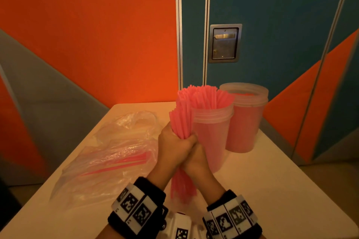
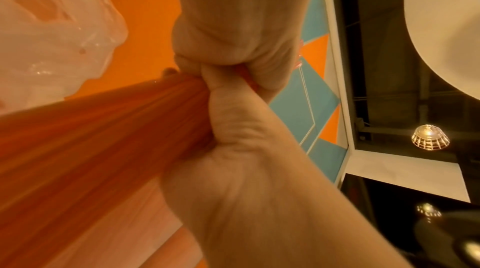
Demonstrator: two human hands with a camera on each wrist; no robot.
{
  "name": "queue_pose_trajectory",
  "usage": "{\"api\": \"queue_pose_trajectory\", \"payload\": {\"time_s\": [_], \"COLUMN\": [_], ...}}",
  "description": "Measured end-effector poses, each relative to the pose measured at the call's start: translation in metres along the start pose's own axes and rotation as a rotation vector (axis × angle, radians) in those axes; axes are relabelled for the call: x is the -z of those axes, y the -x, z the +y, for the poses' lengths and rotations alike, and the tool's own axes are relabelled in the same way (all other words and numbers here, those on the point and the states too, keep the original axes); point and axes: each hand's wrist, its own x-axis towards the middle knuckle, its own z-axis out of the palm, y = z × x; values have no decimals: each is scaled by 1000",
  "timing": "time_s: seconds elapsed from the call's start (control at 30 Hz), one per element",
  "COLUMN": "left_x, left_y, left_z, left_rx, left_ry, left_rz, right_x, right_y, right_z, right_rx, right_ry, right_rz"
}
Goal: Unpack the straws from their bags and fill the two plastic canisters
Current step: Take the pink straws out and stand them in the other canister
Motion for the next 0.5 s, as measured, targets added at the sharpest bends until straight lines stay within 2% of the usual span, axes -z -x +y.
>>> {"api": "queue_pose_trajectory", "payload": {"time_s": [0.13,0.2,0.33,0.5], "left_x": [0,0,-3,-2], "left_y": [5,8,12,15], "left_z": [3,8,14,-2], "left_rx": [-27,-56,-89,7], "left_ry": [48,44,29,4], "left_rz": [12,1,39,53], "right_x": [-2,-8,-16,-25], "right_y": [14,19,17,19], "right_z": [31,40,38,42], "right_rx": [-163,-209,-185,-218], "right_ry": [49,-16,-61,-75], "right_rz": [-217,-167,-29,21]}}
